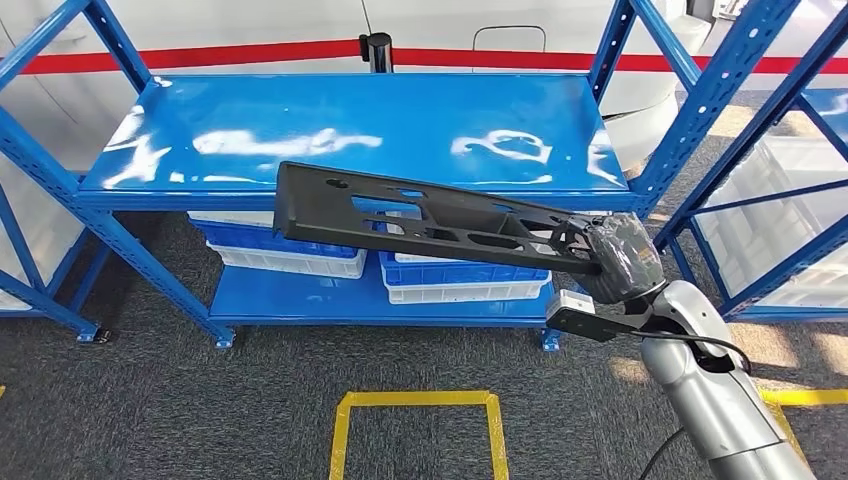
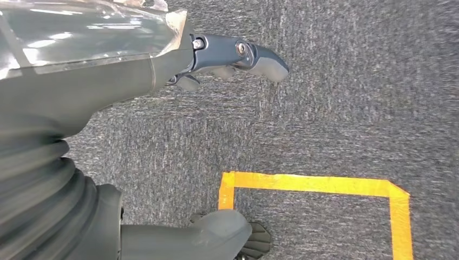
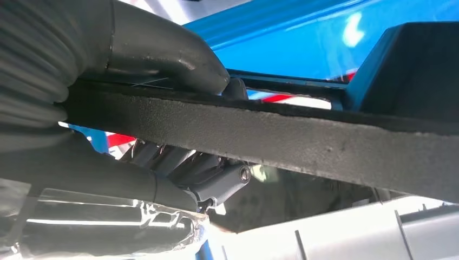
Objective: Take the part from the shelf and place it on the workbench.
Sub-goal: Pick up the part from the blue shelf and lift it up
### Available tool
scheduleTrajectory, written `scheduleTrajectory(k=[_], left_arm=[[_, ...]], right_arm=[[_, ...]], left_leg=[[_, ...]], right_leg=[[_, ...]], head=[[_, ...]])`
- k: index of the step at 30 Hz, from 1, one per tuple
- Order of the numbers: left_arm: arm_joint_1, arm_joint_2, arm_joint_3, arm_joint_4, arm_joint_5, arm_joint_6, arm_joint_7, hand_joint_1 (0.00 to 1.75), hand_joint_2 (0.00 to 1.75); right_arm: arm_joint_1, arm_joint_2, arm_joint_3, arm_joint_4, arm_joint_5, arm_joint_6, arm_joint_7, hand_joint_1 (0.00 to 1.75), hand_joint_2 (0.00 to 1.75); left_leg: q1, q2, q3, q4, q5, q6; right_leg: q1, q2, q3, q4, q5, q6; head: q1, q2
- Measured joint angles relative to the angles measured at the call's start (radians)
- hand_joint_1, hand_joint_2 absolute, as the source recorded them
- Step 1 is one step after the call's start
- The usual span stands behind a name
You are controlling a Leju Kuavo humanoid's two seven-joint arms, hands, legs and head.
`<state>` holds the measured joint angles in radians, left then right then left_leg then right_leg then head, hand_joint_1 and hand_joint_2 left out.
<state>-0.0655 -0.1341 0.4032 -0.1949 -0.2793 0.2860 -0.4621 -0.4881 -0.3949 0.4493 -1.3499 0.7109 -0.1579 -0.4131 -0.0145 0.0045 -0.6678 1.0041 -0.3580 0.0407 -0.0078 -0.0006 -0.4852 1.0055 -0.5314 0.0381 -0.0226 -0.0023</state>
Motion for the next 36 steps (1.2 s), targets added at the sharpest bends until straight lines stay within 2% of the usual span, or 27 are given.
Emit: scheduleTrajectory(k=[2,3,4,6,7,8,9,10,11,13,15,17,18,19,20,22,23,24,25,27,28,29,30,32,33,34,36], left_arm=[[0.002,0.001,0.001,0.0,-0.002,0.002,-0.001,0.0,1.75],[0.003,0.001,0.001,0.0,-0.003,0.003,-0.001,0.0,1.75],[0.004,0.002,0.002,0.0,-0.003,0.004,-0.001,0.0,1.75],[0.005,0.001,0.004,0.0,-0.004,0.006,-0.001,0.0,1.75],[0.005,0.001,0.004,0.0,-0.004,0.006,-0.001,0.0,1.75],[0.005,0.001,0.004,0.0,-0.004,0.006,-0.001,0.0,1.75],[0.005,0.001,0.004,0.0,-0.004,0.006,-0.001,0.0,1.75],[0.005,0.001,0.004,0.0,-0.004,0.006,-0.001,0.0,1.75],[0.004,0.001,0.004,0.0,-0.004,0.006,-0.001,0.0,1.75],[0.001,0.003,0.005,0.0,-0.005,0.006,-0.002,0.0,1.75],[-0.002,0.004,0.005,0.0,-0.006,0.006,-0.002,0.0,1.75],[-0.002,0.005,0.005,0.0,-0.008,0.005,-0.002,0.0,1.75],[-0.002,0.005,0.005,0.0,-0.008,0.005,-0.002,0.0,1.75],[-0.003,0.005,0.005,0.0,-0.008,0.004,-0.002,0.0,1.75],[-0.003,0.006,0.005,0.0,-0.008,0.003,-0.002,0.0,1.75],[-0.004,0.007,0.005,0.0,-0.008,0.001,-0.003,0.0,1.75],[-0.003,0.007,0.005,0.0,-0.008,0.001,-0.003,0.0,1.75],[-0.003,0.007,0.005,0.0,-0.008,0.0,-0.003,0.0,1.75],[-0.003,0.007,0.005,0.0,-0.009,0.0,-0.003,0.0,1.75],[-0.002,0.006,0.005,0.0,-0.012,0.0,-0.003,0.0,1.75],[-0.003,0.006,0.005,-0.001,-0.014,-0.001,-0.003,0.0,1.75],[-0.003,0.006,0.005,-0.001,-0.017,-0.001,-0.003,0.0,1.75],[-0.003,0.007,0.005,-0.001,-0.02,-0.002,-0.003,0.0,1.75],[-0.001,0.008,0.005,-0.001,-0.024,-0.003,-0.003,0.0,1.75],[0.0,0.01,0.005,-0.001,-0.025,-0.003,-0.003,0.0,1.75],[0.002,0.011,0.005,-0.001,-0.025,-0.003,-0.003,0.0,1.75],[0.004,0.013,0.005,-0.001,-0.026,-0.003,-0.004,0.0,1.75]], right_arm=[[0.008,0.0,-0.001,-0.002,0.002,0.0,0.0,1.75,1.75],[0.012,0.001,-0.001,-0.002,0.003,0.001,0.0,1.75,1.75],[0.014,0.001,0.0,-0.002,0.004,0.001,0.0,1.75,1.75],[0.015,0.002,0.0,-0.002,0.005,0.002,0.0,1.75,1.75],[0.016,0.003,0.0,-0.002,0.005,0.002,0.0,1.75,1.75],[0.017,0.003,0.0,-0.002,0.005,0.002,0.0,1.75,1.75],[0.018,0.003,0.0,-0.002,0.006,0.002,0.0,1.75,1.75],[0.019,0.003,0.0,-0.002,0.006,0.002,0.0,1.75,1.75],[0.02,0.004,-0.001,-0.003,0.007,0.002,0.0,1.75,1.75],[0.022,0.003,-0.003,-0.006,0.009,0.001,0.0,1.75,1.75],[0.026,0.003,-0.005,-0.011,0.012,0.001,0.0,1.75,1.75],[0.034,0.005,-0.006,-0.017,0.017,0.0,0.0,1.75,1.75],[0.039,0.005,-0.008,-0.02,0.02,-0.001,0.0,1.75,1.75],[0.043,0.005,-0.01,-0.022,0.023,-0.002,0.0,1.75,1.75],[0.046,0.005,-0.012,-0.024,0.026,-0.002,0.0,1.75,1.75],[0.051,0.004,-0.014,-0.026,0.029,-0.003,0.0,1.75,1.75],[0.055,0.004,-0.016,-0.026,0.03,-0.003,0.0,1.75,1.75],[0.059,0.004,-0.017,-0.027,0.031,-0.003,0.0,1.75,1.75],[0.062,0.004,-0.018,-0.027,0.032,-0.003,0.0,1.75,1.75],[0.065,0.004,-0.022,-0.032,0.035,-0.003,0.0,1.75,1.75],[0.065,0.003,-0.024,-0.036,0.037,-0.003,0.001,1.75,1.75],[0.066,0.003,-0.028,-0.042,0.038,-0.003,0.001,1.75,1.75],[0.069,0.001,-0.031,-0.047,0.038,-0.004,0.002,1.75,1.75],[0.079,-0.002,-0.037,-0.056,0.038,-0.004,0.003,1.75,1.75],[0.084,-0.003,-0.04,-0.059,0.039,-0.004,0.004,1.75,1.75],[0.09,-0.004,-0.043,-0.064,0.039,-0.004,0.004,1.75,1.75],[0.102,-0.006,-0.049,-0.078,0.04,-0.005,0.005,1.75,1.75]], left_leg=[[0.001,-0.003,-0.01,0.006,0.007,-0.009],[0.004,-0.004,-0.016,0.019,-0.011,-0.015],[0.007,-0.006,-0.027,0.048,-0.045,-0.022],[0.016,-0.006,-0.057,0.157,-0.143,-0.036],[0.019,-0.006,-0.069,0.218,-0.177,-0.041],[0.022,-0.006,-0.072,0.263,-0.192,-0.044],[0.024,-0.006,-0.061,0.277,-0.184,-0.045],[0.025,-0.007,-0.032,0.257,-0.162,-0.044],[0.025,-0.007,0.012,0.208,-0.138,-0.039],[0.022,-0.009,0.108,0.074,-0.13,-0.026],[0.014,-0.01,0.151,0.003,-0.144,-0.014],[0.01,-0.008,0.148,-0.01,-0.129,0.0],[0.011,-0.006,0.144,-0.017,-0.116,0.007],[0.013,-0.004,0.136,-0.025,-0.101,0.014],[0.015,-0.002,0.125,-0.031,-0.086,0.019],[0.013,-0.001,0.092,-0.031,-0.06,0.024],[0.012,-0.001,0.075,-0.03,-0.047,0.024],[0.012,-0.001,0.057,-0.029,-0.034,0.023],[0.012,-0.001,0.039,-0.028,-0.022,0.022],[0.012,-0.001,0.006,-0.021,0.002,0.014],[0.01,-0.001,-0.008,-0.015,0.012,0.01],[0.008,-0.002,-0.017,-0.01,0.022,0.005],[0.006,-0.002,-0.022,-0.006,0.031,0.001],[0.007,-0.004,-0.026,-0.007,0.049,-0.008],[0.01,-0.005,-0.03,-0.002,0.043,-0.014],[0.013,-0.006,-0.038,0.017,0.015,-0.02],[0.018,-0.007,-0.067,0.118,-0.092,-0.034]], right_leg=[[-0.006,-0.001,-0.006,-0.009,0.003,-0.013],[-0.01,-0.002,-0.012,-0.008,0.01,-0.022],[-0.014,-0.004,-0.019,-0.008,0.02,-0.032],[-0.014,-0.005,-0.037,-0.007,0.04,-0.044],[-0.013,-0.006,-0.048,-0.007,0.05,-0.047],[-0.012,-0.006,-0.06,-0.006,0.059,-0.046],[-0.011,-0.006,-0.073,-0.004,0.068,-0.044],[-0.01,-0.005,-0.085,-0.002,0.076,-0.042],[-0.01,-0.005,-0.096,-0.001,0.084,-0.039],[-0.01,-0.004,-0.111,0.001,0.099,-0.03],[-0.011,-0.005,-0.116,-0.001,0.112,-0.016],[-0.011,-0.007,-0.118,-0.004,0.125,-0.002],[-0.011,-0.006,-0.124,0.001,0.119,0.0],[-0.009,-0.005,-0.137,0.022,0.096,-0.002],[-0.008,-0.004,-0.156,0.065,0.057,-0.008],[-0.008,-0.003,-0.197,0.193,-0.03,-0.019],[-0.008,-0.003,-0.207,0.252,-0.054,-0.017],[-0.009,-0.003,-0.204,0.284,-0.056,-0.009],[-0.009,-0.003,-0.183,0.282,-0.041,0.002],[-0.01,-0.003,-0.092,0.177,-0.003,0.019],[-0.009,-0.003,-0.033,0.096,-0.001,0.02],[-0.007,-0.002,0.007,0.032,-0.006,0.016],[-0.005,-0.001,0.03,-0.009,-0.017,0.01],[-0.005,0.001,0.026,-0.023,-0.016,-0.004],[-0.008,-0.002,0.021,-0.022,-0.008,-0.012],[-0.011,-0.004,0.012,-0.022,0.004,-0.022],[-0.015,-0.007,-0.01,-0.021,0.031,-0.037]], head=[[0.0,0.0],[-0.001,0.0],[-0.002,0.0],[-0.005,0.0],[-0.005,0.0],[-0.005,0.0],[-0.006,0.0],[-0.006,0.0],[-0.006,0.0],[-0.005,0.0],[-0.006,0.0],[-0.007,0.0],[-0.007,0.0],[-0.005,0.0],[-0.003,0.0],[0.0,0.0],[0.001,0.0],[0.001,0.0],[0.001,0.0],[0.002,0.0],[0.002,0.0],[0.001,0.0],[0.0,0.0],[-0.004,0.0],[-0.004,0.0],[-0.006,0.0],[-0.008,0.0]])
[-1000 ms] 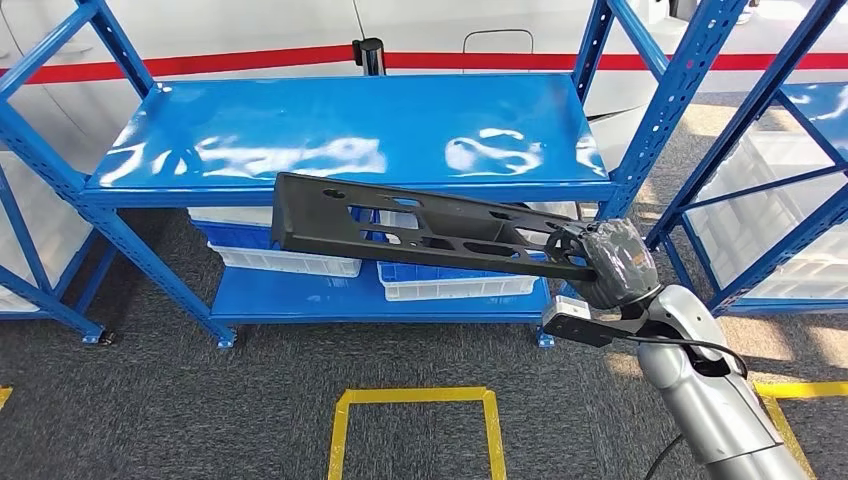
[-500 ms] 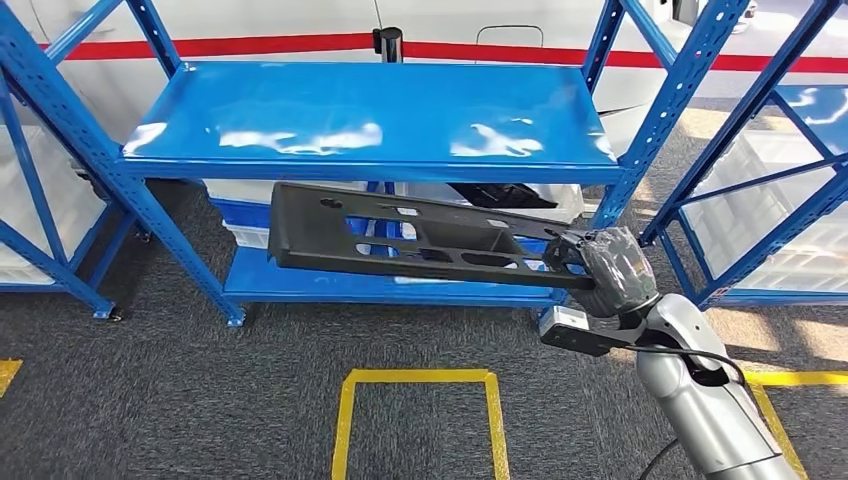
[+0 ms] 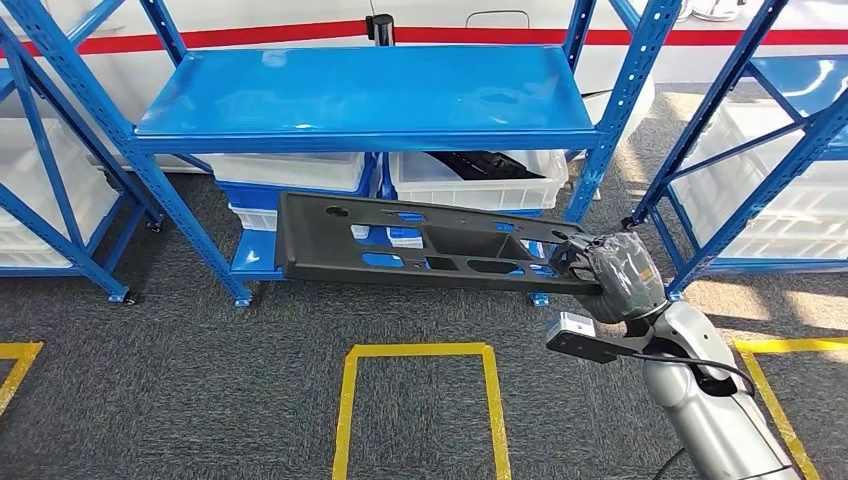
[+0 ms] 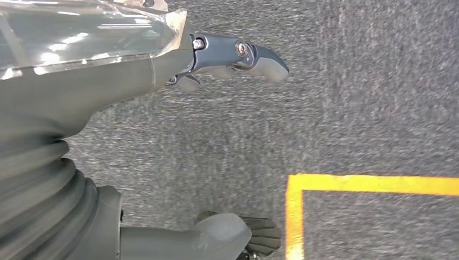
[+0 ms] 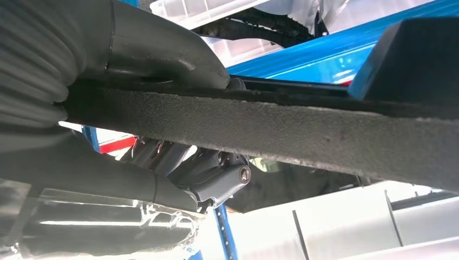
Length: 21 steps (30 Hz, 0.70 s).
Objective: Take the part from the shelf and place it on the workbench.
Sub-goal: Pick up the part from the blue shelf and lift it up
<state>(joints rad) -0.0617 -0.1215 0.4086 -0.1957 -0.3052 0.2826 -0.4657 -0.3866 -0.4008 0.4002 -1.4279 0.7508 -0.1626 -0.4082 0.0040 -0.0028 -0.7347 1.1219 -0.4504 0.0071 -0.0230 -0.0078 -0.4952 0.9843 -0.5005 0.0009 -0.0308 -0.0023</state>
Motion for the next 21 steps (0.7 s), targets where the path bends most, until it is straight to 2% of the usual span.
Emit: scheduleTrajectory(k=[1,2,3,4,5,6,8,9,10,12,13,14,16,17,18,19,20,21], left_arm=[[0.0,0.0,0.0,0.0,-0.001,0.0,0.0,0.0,1.75],[0.0,0.0,0.0,0.0,-0.003,0.0,0.0,0.0,1.75],[-0.001,0.0,0.0,0.0,-0.005,-0.001,0.002,0.0,1.75],[-0.001,0.0,0.0,0.0,-0.008,-0.002,0.003,0.0,1.75],[-0.001,0.001,0.0,0.0,-0.011,-0.003,0.005,0.0,1.75],[-0.001,0.001,0.0,0.0,-0.013,-0.005,0.007,0.0,1.75],[-0.005,0.003,0.0,-0.001,-0.018,-0.007,0.01,0.0,1.75],[-0.007,0.004,0.0,-0.001,-0.019,-0.008,0.011,0.0,1.75],[-0.008,0.004,0.0,-0.002,-0.02,-0.008,0.012,0.0,1.75],[-0.008,0.004,0.0,-0.002,-0.023,-0.009,0.014,0.0,1.75],[-0.009,0.004,0.0,-0.002,-0.025,-0.009,0.014,0.0,1.75],[-0.009,0.005,0.0,-0.002,-0.027,-0.01,0.014,0.0,1.75],[-0.011,0.007,0.0,-0.003,-0.03,-0.012,0.015,0.0,1.75],[-0.011,0.008,0.0,-0.004,-0.03,-0.013,0.016,0.0,1.75],[-0.012,0.008,0.0,-0.004,-0.031,-0.015,0.016,0.0,1.75],[-0.012,0.009,0.0,-0.004,-0.031,-0.016,0.016,0.0,1.75],[-0.012,0.009,0.0,-0.005,-0.032,-0.017,0.016,0.0,1.75],[-0.013,0.009,0.0,-0.005,-0.033,-0.017,0.017,0.0,1.75]], right_arm=[[0.007,-0.002,-0.004,-0.008,0.001,0.0,0.0,1.75,1.75],[0.015,-0.005,-0.007,-0.014,0.002,-0.001,0.001,1.75,1.75],[0.025,-0.007,-0.011,-0.02,0.004,-0.001,0.002,1.75,1.75],[0.034,-0.01,-0.016,-0.025,0.007,-0.002,0.003,1.75,1.75],[0.043,-0.013,-0.02,-0.031,0.01,-0.002,0.004,1.75,1.75],[0.049,-0.016,-0.023,-0.037,0.012,-0.002,0.005,1.75,1.75],[0.057,-0.02,-0.03,-0.05,0.018,-0.003,0.008,1.75,1.75],[0.057,-0.022,-0.032,-0.056,0.02,-0.004,0.011,1.75,1.75],[0.058,-0.023,-0.034,-0.06,0.022,-0.004,0.013,1.75,1.75],[0.059,-0.024,-0.036,-0.065,0.028,-0.005,0.017,1.75,1.75],[0.06,-0.025,-0.036,-0.067,0.031,-0.004,0.019,1.75,1.75],[0.06,-0.025,-0.037,-0.067,0.033,-0.004,0.02,1.75,1.75],[0.062,-0.027,-0.037,-0.068,0.034,-0.004,0.021,1.75,1.75],[0.063,-0.026,-0.037,-0.068,0.034,-0.004,0.021,1.75,1.75],[0.064,-0.026,-0.037,-0.068,0.035,-0.004,0.021,1.75,1.75],[0.065,-0.026,-0.037,-0.068,0.035,-0.004,0.021,1.75,1.75],[0.065,-0.026,-0.037,-0.068,0.035,-0.004,0.021,1.75,1.75],[0.065,-0.025,-0.037,-0.069,0.035,-0.004,0.021,1.75,1.75]], left_leg=[[0.002,0.0,-0.015,0.071,-0.053,-0.005],[0.004,0.0,-0.025,0.136,-0.084,-0.009],[0.007,0.0,-0.022,0.177,-0.091,-0.012],[0.008,0.0,-0.004,0.187,-0.078,-0.012],[0.009,0.0,0.035,0.157,-0.055,-0.011],[0.01,-0.001,0.089,0.096,-0.037,-0.007],[0.007,-0.003,0.203,-0.056,-0.042,0.005],[0.003,-0.005,0.235,-0.106,-0.053,0.011],[-0.001,-0.005,0.248,-0.132,-0.06,0.018],[-0.006,-0.001,0.236,-0.143,-0.043,0.034],[-0.006,0.002,0.227,-0.148,-0.03,0.043],[-0.005,0.004,0.214,-0.153,-0.015,0.052],[-0.006,0.007,0.185,-0.155,0.012,0.063],[-0.008,0.007,0.169,-0.154,0.025,0.064],[-0.009,0.008,0.152,-0.153,0.039,0.064],[-0.01,0.009,0.135,-0.152,0.053,0.062],[-0.01,0.009,0.116,-0.151,0.067,0.06],[-0.011,0.01,0.097,-0.148,0.08,0.057]], right_leg=[[0.0,0.0,-0.015,0.001,0.014,-0.003],[0.001,0.0,-0.03,0.002,0.028,-0.002],[0.001,0.0,-0.047,0.002,0.04,0.0],[0.001,0.0,-0.063,0.003,0.052,0.003],[0.001,0.0,-0.077,0.003,0.064,0.006],[0.001,0.0,-0.089,0.003,0.074,0.01],[0.004,0.001,-0.107,0.004,0.094,0.021],[0.004,0.001,-0.111,0.002,0.103,0.028],[0.004,0.0,-0.114,0.0,0.112,0.036],[0.002,0.001,-0.119,-0.002,0.123,0.049],[0.003,0.002,-0.128,0.011,0.107,0.049],[0.004,0.003,-0.142,0.043,0.075,0.045],[0.003,0.004,-0.18,0.162,-0.022,0.031],[0.003,0.004,-0.193,0.229,-0.056,0.03],[0.003,0.004,-0.196,0.281,-0.068,0.036],[0.003,0.004,-0.187,0.304,-0.058,0.047],[0.003,0.004,-0.16,0.293,-0.035,0.058],[0.003,0.004,-0.116,0.246,-0.013,0.066]], head=[[-0.002,0.0],[-0.002,0.0],[-0.002,0.0],[-0.002,0.0],[-0.002,0.0],[-0.002,0.0],[-0.002,0.0],[-0.001,0.0],[-0.001,0.0],[0.0,0.0],[0.001,0.0],[0.004,0.0],[0.009,0.0],[0.01,0.0],[0.01,0.0],[0.01,0.0],[0.01,0.0],[0.01,0.0]])
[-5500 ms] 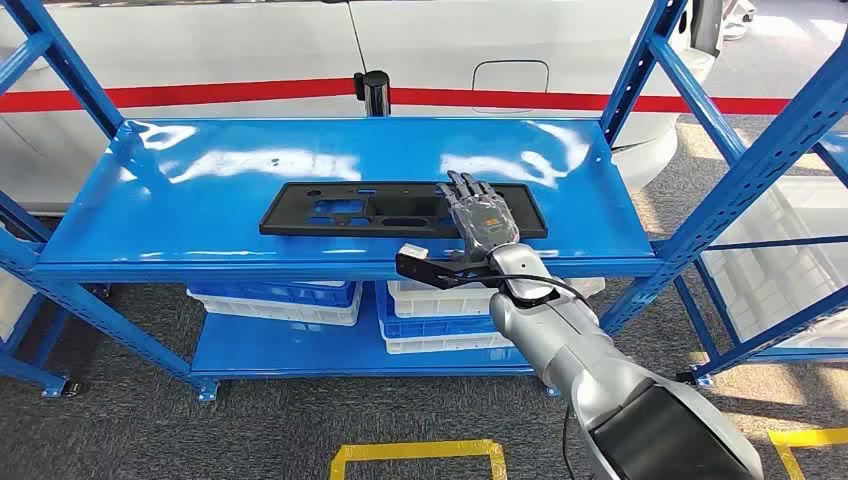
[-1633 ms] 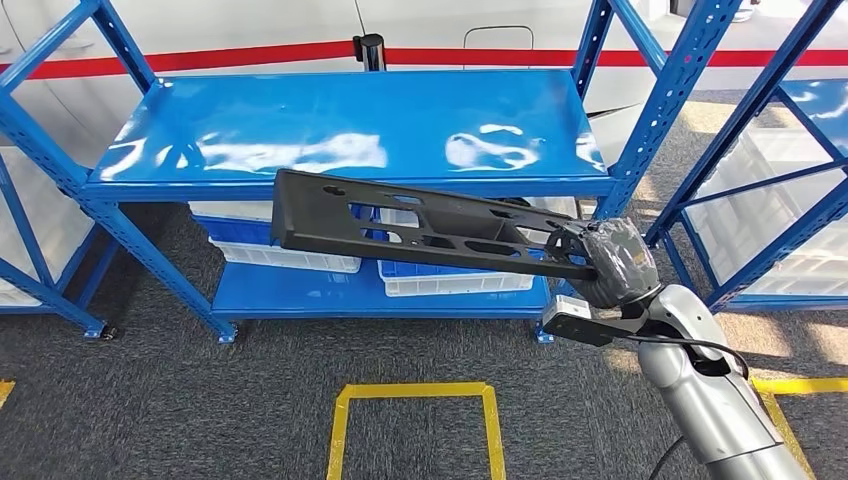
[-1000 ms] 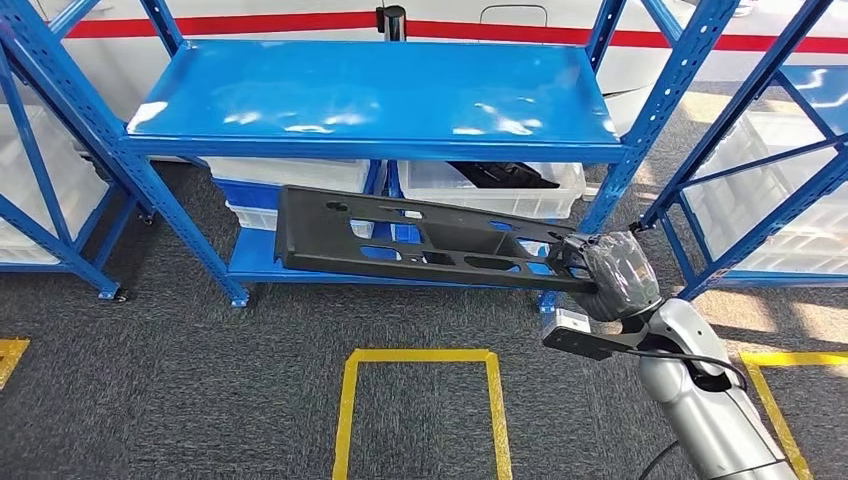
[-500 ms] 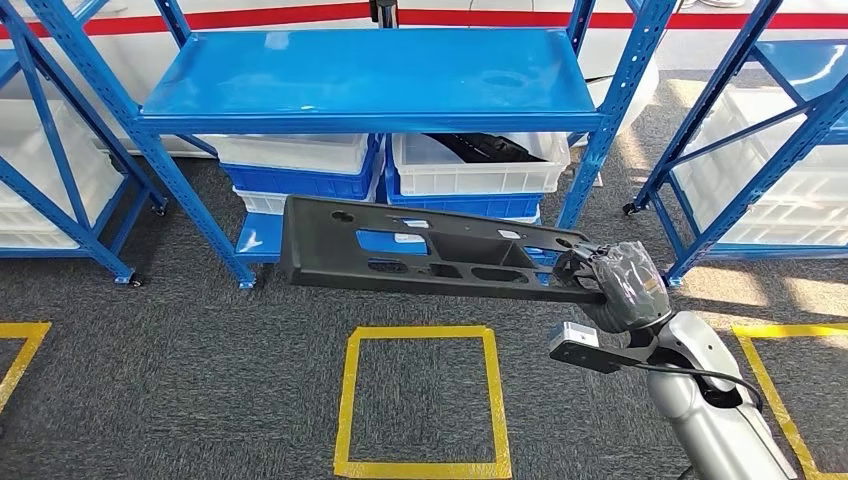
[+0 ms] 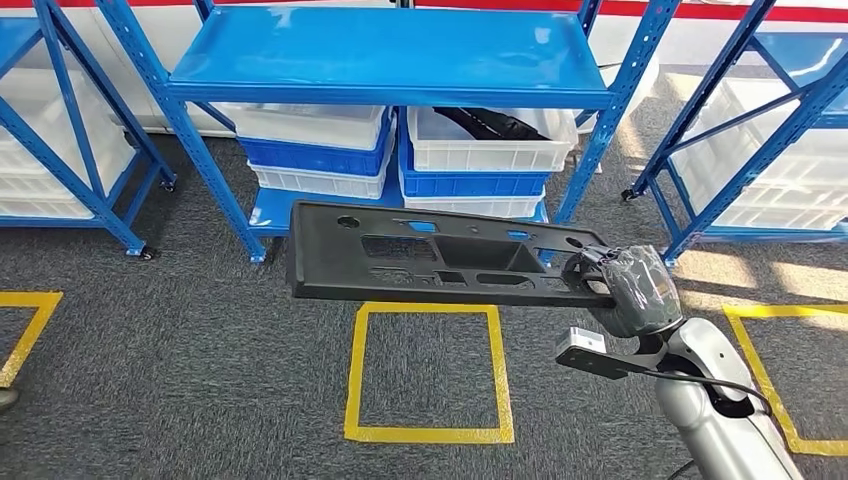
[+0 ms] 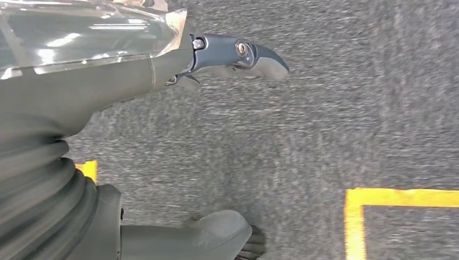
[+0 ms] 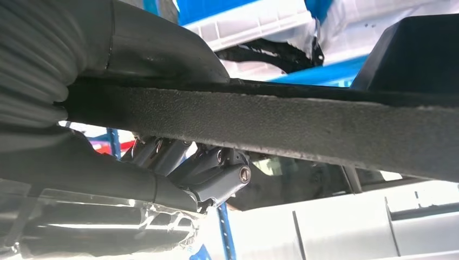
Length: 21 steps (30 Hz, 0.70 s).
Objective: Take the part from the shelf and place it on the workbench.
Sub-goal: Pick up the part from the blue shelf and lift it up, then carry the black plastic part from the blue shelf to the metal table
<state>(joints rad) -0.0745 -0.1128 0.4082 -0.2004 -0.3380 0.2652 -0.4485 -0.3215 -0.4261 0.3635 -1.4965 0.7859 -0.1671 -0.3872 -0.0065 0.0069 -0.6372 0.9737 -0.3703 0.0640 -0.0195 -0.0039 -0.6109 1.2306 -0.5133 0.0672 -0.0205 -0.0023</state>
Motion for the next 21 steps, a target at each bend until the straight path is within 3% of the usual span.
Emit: scheduleTrajectory(k=[2,3,4,6,7,9,11,12,13,14,17,18,21], left_arm=[[-0.002,0.0,0.0,-0.001,-0.002,0.0,0.002,0.0,1.75],[-0.004,0.001,0.0,-0.002,-0.004,0.0,0.003,0.0,1.75],[-0.005,0.001,0.0,-0.003,-0.005,0.0,0.004,0.0,1.75],[-0.006,0.003,0.0,-0.003,-0.006,0.0,0.005,0.0,1.75],[-0.006,0.003,0.0,-0.003,-0.006,0.001,0.006,0.0,1.75],[-0.007,0.003,0.0,-0.003,-0.006,0.002,0.006,0.0,1.75],[-0.007,0.002,0.0,-0.003,-0.006,0.002,0.006,0.0,1.75],[-0.007,0.001,0.0,-0.003,-0.006,0.003,0.006,0.0,1.75],[-0.007,0.001,0.0,-0.003,-0.006,0.003,0.006,0.0,1.75],[-0.008,0.002,0.0,-0.003,-0.006,0.003,0.006,0.0,1.75],[-0.011,0.004,0.0,-0.003,-0.006,0.004,0.006,0.0,1.75],[-0.012,0.005,0.0,-0.003,-0.006,0.004,0.006,0.0,1.75],[-0.012,0.007,0.0,-0.003,-0.004,0.008,0.006,0.0,1.75]], right_arm=[[-0.001,0.001,0.0,-0.004,0.002,0.0,0.002,1.75,1.75],[-0.001,0.001,0.0,-0.008,0.004,0.0,0.004,1.75,1.75],[0.0,0.002,0.0,-0.011,0.005,0.0,0.006,1.75,1.75],[0.002,0.005,0.002,-0.013,0.009,0.0,0.011,1.75,1.75],[0.003,0.007,0.003,-0.014,0.011,0.0,0.012,1.75,1.75],[0.002,0.013,0.006,-0.015,0.016,0.0,0.013,1.75,1.75],[0.0,0.019,0.009,-0.015,0.018,0.002,0.013,1.75,1.75],[-0.002,0.022,0.01,-0.015,0.018,0.002,0.013,1.75,1.75],[-0.003,0.025,0.011,-0.015,0.019,0.003,0.013,1.75,1.75],[-0.004,0.027,0.012,-0.015,0.019,0.004,0.013,1.75,1.75],[-0.012,0.032,0.015,-0.015,0.019,0.004,0.013,1.75,1.75],[-0.016,0.033,0.015,-0.015,0.02,0.004,0.013,1.75,1.75],[-0.025,0.037,0.018,-0.012,0.02,0.005,0.012,1.75,1.75]], left_leg=[[-0.004,0.001,-0.029,0.007,0.023,-0.009],[-0.005,0.001,-0.038,0.008,0.035,-0.013],[-0.007,0.001,-0.043,0.008,0.046,-0.018],[-0.007,-0.002,-0.052,0.005,0.061,-0.026],[-0.006,-0.005,-0.059,0.014,0.048,-0.032],[0.001,-0.01,-0.086,0.093,-0.036,-0.047],[0.008,-0.01,-0.119,0.238,-0.131,-0.061],[0.011,-0.01,-0.126,0.293,-0.152,-0.065],[0.014,-0.01,-0.118,0.314,-0.153,-0.067],[0.016,-0.01,-0.091,0.295,-0.14,-0.068],[0.016,-0.015,0.045,0.106,-0.093,-0.054],[0.013,-0.017,0.072,0.061,-0.09,-0.048],[0.006,-0.017,0.08,0.024,-0.081,-0.031]], right_leg=[[0.004,0.001,0.117,-0.16,-0.002,-0.004],[0.008,0.002,0.156,-0.223,-0.015,-0.011],[0.013,0.003,0.176,-0.263,-0.028,-0.017],[0.008,0.004,0.166,-0.273,-0.022,-0.027],[0.003,0.004,0.159,-0.274,-0.013,-0.036],[-0.005,0.001,0.145,-0.272,0.009,-0.057],[-0.002,-0.002,0.123,-0.268,0.026,-0.066],[-0.001,-0.003,0.112,-0.264,0.032,-0.066],[-0.001,-0.003,0.101,-0.26,0.037,-0.064],[-0.001,-0.003,0.091,-0.256,0.042,-0.062],[-0.001,-0.003,0.067,-0.243,0.052,-0.052],[-0.001,-0.003,0.061,-0.241,0.056,-0.044],[-0.003,-0.004,0.046,-0.239,0.071,-0.018]], head=[[-0.001,0.0],[-0.002,0.0],[-0.002,0.0],[-0.003,0.0],[-0.004,0.0],[-0.007,0.0],[-0.009,0.0],[-0.01,0.0],[-0.01,0.0],[-0.01,0.0],[-0.009,0.0],[-0.009,0.0],[-0.008,0.0]])
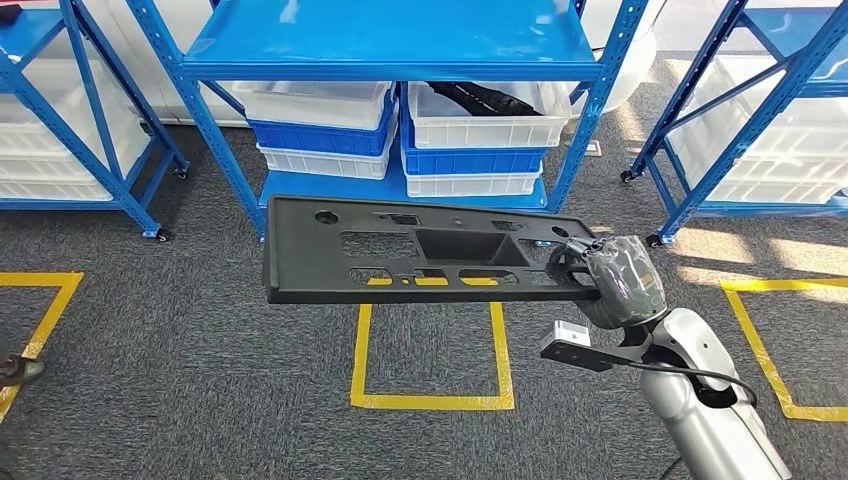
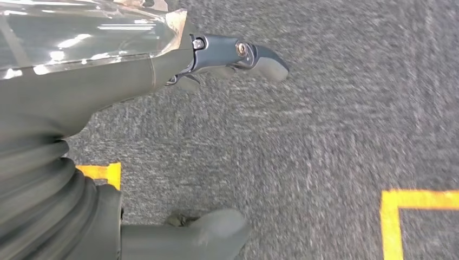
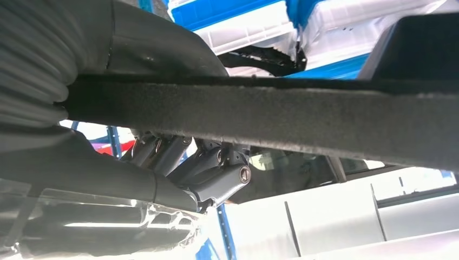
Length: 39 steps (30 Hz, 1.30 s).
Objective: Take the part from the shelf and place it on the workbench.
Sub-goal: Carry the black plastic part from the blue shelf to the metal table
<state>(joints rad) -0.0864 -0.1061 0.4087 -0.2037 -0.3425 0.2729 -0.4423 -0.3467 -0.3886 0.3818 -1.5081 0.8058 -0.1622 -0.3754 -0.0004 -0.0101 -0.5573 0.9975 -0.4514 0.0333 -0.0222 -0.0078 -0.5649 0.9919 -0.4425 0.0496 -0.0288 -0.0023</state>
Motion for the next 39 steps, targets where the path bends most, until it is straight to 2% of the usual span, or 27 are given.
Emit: scheduleTrajectory(k=[1,3,5,7,8,9,11,13,15,16,17,19,20,21,22,24,25,26,28,29,31,32,33,35,36,37,39], left_arm=[[-0.001,-0.001,0.0,0.0,0.001,0.001,0.0,0.0,1.75],[-0.003,-0.001,0.001,0.0,0.004,0.002,0.0,0.0,1.75],[-0.004,-0.001,0.002,0.0,0.006,0.002,-0.001,0.0,1.75],[-0.004,-0.002,0.004,0.0,0.006,0.002,-0.003,0.0,1.75],[-0.004,-0.002,0.005,0.0,0.006,0.002,-0.004,0.0,1.75],[-0.004,-0.003,0.005,0.0,0.006,0.002,-0.004,0.0,1.75],[-0.004,-0.003,0.007,0.0,0.006,0.002,-0.004,0.0,1.75],[-0.003,-0.003,0.009,0.0,0.006,0.002,-0.003,0.0,1.75],[0.0,-0.001,0.012,0.0,0.006,0.002,-0.001,0.0,1.75],[0.001,0.0,0.015,0.001,0.007,0.002,-0.001,0.0,1.75],[0.003,0.001,0.016,0.001,0.007,0.002,0.0,0.0,1.75],[0.005,0.001,0.018,0.001,0.007,0.002,0.0,0.0,1.75],[0.005,0.001,0.018,0.001,0.007,0.002,0.0,0.0,1.75],[0.005,0.001,0.019,0.001,0.007,0.003,0.0,0.0,1.75],[0.005,0.001,0.021,0.001,0.007,0.003,0.0,0.0,1.75],[0.004,0.002,0.023,0.001,0.007,0.004,0.0,0.0,1.75],[0.003,0.002,0.025,0.001,0.007,0.004,0.0,0.0,1.75],[0.002,0.002,0.025,0.001,0.007,0.004,0.0,0.0,1.75],[-0.001,0.003,0.026,0.0,0.007,0.004,0.0,0.0,1.75],[-0.002,0.003,0.027,0.0,0.007,0.004,0.0,0.0,1.75],[-0.001,0.003,0.029,0.0,0.007,0.005,-0.001,0.0,1.75],[0.0,0.003,0.03,0.001,0.008,0.005,-0.001,0.0,1.75],[0.0,0.003,0.031,0.001,0.008,0.005,-0.001,0.0,1.75],[0.0,0.003,0.032,0.001,0.008,0.005,-0.002,0.0,1.75],[0.0,0.003,0.032,0.001,0.009,0.004,-0.004,0.0,1.75],[0.0,0.003,0.032,0.001,0.008,0.003,-0.006,0.0,1.75],[0.0,-0.001,0.032,0.001,0.006,0.003,-0.01,0.0,1.75]], right_arm=[[-0.003,0.001,0.001,0.002,0.0,0.0,-0.001,1.75,1.75],[-0.013,0.003,0.002,0.007,0.0,0.001,-0.002,1.75,1.75],[-0.021,0.005,0.005,0.014,0.0,0.002,-0.004,1.75,1.75],[-0.023,0.007,0.009,0.021,0.0,0.002,-0.005,1.75,1.75],[-0.023,0.007,0.011,0.023,0.0,0.001,-0.006,1.75,1.75],[-0.023,0.007,0.012,0.025,-0.001,0.0,-0.007,1.75,1.75],[-0.024,0.007,0.013,0.026,-0.002,-0.001,-0.01,1.75,1.75],[-0.025,0.008,0.014,0.027,-0.004,-0.002,-0.012,1.75,1.75],[-0.025,0.01,0.016,0.029,-0.004,-0.002,-0.013,1.75,1.75],[-0.026,0.011,0.017,0.03,-0.004,-0.002,-0.013,1.75,1.75],[-0.026,0.014,0.019,0.031,-0.005,-0.002,-0.014,1.75,1.75],[-0.029,0.018,0.021,0.034,-0.005,-0.003,-0.015,1.75,1.75],[-0.032,0.02,0.022,0.035,-0.005,-0.003,-0.015,1.75,1.75],[-0.034,0.021,0.023,0.037,-0.005,-0.003,-0.016,1.75,1.75],[-0.036,0.023,0.024,0.039,-0.005,-0.003,-0.016,1.75,1.75],[-0.038,0.026,0.025,0.043,-0.006,-0.003,-0.017,1.75,1.75],[-0.04,0.027,0.025,0.045,-0.006,-0.003,-0.017,1.75,1.75],[-0.043,0.027,0.024,0.046,-0.007,-0.003,-0.018,1.75,1.75],[-0.051,0.028,0.024,0.047,-0.01,-0.003,-0.019,1.75,1.75],[-0.056,0.028,0.024,0.047,-0.012,-0.003,-0.019,1.75,1.75],[-0.06,0.03,0.025,0.05,-0.015,-0.003,-0.019,1.75,1.75],[-0.06,0.03,0.026,0.052,-0.016,-0.003,-0.02,1.75,1.75],[-0.06,0.03,0.026,0.054,-0.016,-0.003,-0.02,1.75,1.75],[-0.06,0.03,0.026,0.058,-0.016,-0.003,-0.02,1.75,1.75],[-0.06,0.03,0.026,0.059,-0.016,-0.003,-0.02,1.75,1.75],[-0.06,0.03,0.027,0.061,-0.017,-0.003,-0.02,1.75,1.75],[-0.06,0.03,0.028,0.063,-0.017,-0.003,-0.02,1.75,1.75]], left_leg=[[0.0,0.003,-0.001,-0.009,0.009,0.008],[0.004,0.009,-0.009,-0.027,0.029,0.025],[0.001,0.012,-0.031,-0.026,0.047,0.032],[0.001,0.013,-0.055,-0.022,0.064,0.03],[0.002,0.013,-0.069,-0.019,0.072,0.027],[0.003,0.013,-0.083,-0.014,0.081,0.024],[0.003,0.012,-0.112,0.0,0.098,0.013],[0.0,0.01,-0.129,0.008,0.116,0.001],[-0.002,0.008,-0.138,0.008,0.133,-0.008],[0.0,0.007,-0.145,0.013,0.127,-0.013],[0.002,0.007,-0.154,0.03,0.099,-0.017],[0.007,0.007,-0.175,0.119,-0.011,-0.029],[0.009,0.007,-0.185,0.184,-0.067,-0.034],[0.011,0.007,-0.19,0.247,-0.101,-0.038],[0.013,0.007,-0.186,0.292,-0.109,-0.04],[0.018,0.007,-0.135,0.292,-0.067,-0.041],[0.019,0.006,-0.085,0.243,-0.047,-0.038],[0.019,0.005,-0.024,0.168,-0.048,-0.035],[0.014,0.002,0.061,0.042,-0.077,-0.024],[0.008,0.001,0.074,0.01,-0.087,-0.017],[0.003,0.005,0.057,-0.003,-0.066,0.001],[0.003,0.007,0.046,-0.006,-0.049,0.011],[0.004,0.011,0.033,-0.01,-0.032,0.019],[0.003,0.013,-0.001,-0.012,0.001,0.03],[0.002,0.014,-0.018,-0.011,0.017,0.031],[0.001,0.015,-0.037,-0.01,0.033,0.03],[0.0,0.016,-0.079,-0.008,0.065,0.026]], right_leg=[[0.0,0.001,-0.007,0.007,-0.007,0.004],[0.003,0.003,-0.038,0.072,-0.06,-0.003],[0.001,0.004,-0.082,0.203,-0.134,-0.014],[-0.001,0.004,-0.093,0.283,-0.161,-0.005],[-0.002,0.004,-0.073,0.269,-0.148,0.005],[-0.004,0.004,-0.036,0.222,-0.125,0.017],[-0.007,0.006,0.054,0.085,-0.098,0.029],[-0.001,0.011,0.089,0.013,-0.097,0.017],[0.002,0.014,0.072,0.016,-0.086,-0.003],[-0.002,0.012,0.065,0.019,-0.078,-0.012],[-0.005,0.01,0.056,0.02,-0.067,-0.024],[-0.007,0.006,0.03,0.021,-0.04,-0.046],[-0.005,0.005,0.014,0.022,-0.025,-0.053],[-0.003,0.005,-0.003,0.022,-0.011,-0.055],[-0.001,0.005,-0.02,0.023,0.002,-0.054],[0.0,0.005,-0.054,0.023,0.029,-0.049],[0.0,0.005,-0.068,0.023,0.041,-0.045],[0.001,0.005,-0.08,0.024,0.053,-0.039],[0.001,0.004,-0.09,0.02,0.075,-0.025],[0.0,0.003,-0.092,0.016,0.087,-0.017],[0.0,0.004,-0.096,0.007,0.105,-0.003],[0.0,0.005,-0.105,0.017,0.088,-0.003],[0.002,0.006,-0.118,0.045,0.052,-0.01],[0.001,0.006,-0.145,0.154,-0.058,-0.03],[0.001,0.007,-0.152,0.219,-0.094,-0.032],[0.001,0.007,-0.151,0.274,-0.109,-0.027],[0.001,0.007,-0.113,0.306,-0.076,-0.002]], head=[[0.0,0.0],[0.004,0.0],[0.008,0.0],[0.008,0.0],[0.009,0.0],[0.009,0.0],[0.009,0.0],[0.008,0.0],[0.005,0.0],[0.004,0.0],[0.003,0.0],[0.002,0.0],[0.001,0.0],[0.001,0.0],[0.001,0.0],[0.001,0.0],[0.001,0.0],[0.0,0.0],[0.004,0.0],[0.004,0.0],[0.003,0.0],[0.003,0.0],[0.006,0.0],[0.011,0.0],[0.013,0.0],[0.014,0.0],[0.014,0.0]])
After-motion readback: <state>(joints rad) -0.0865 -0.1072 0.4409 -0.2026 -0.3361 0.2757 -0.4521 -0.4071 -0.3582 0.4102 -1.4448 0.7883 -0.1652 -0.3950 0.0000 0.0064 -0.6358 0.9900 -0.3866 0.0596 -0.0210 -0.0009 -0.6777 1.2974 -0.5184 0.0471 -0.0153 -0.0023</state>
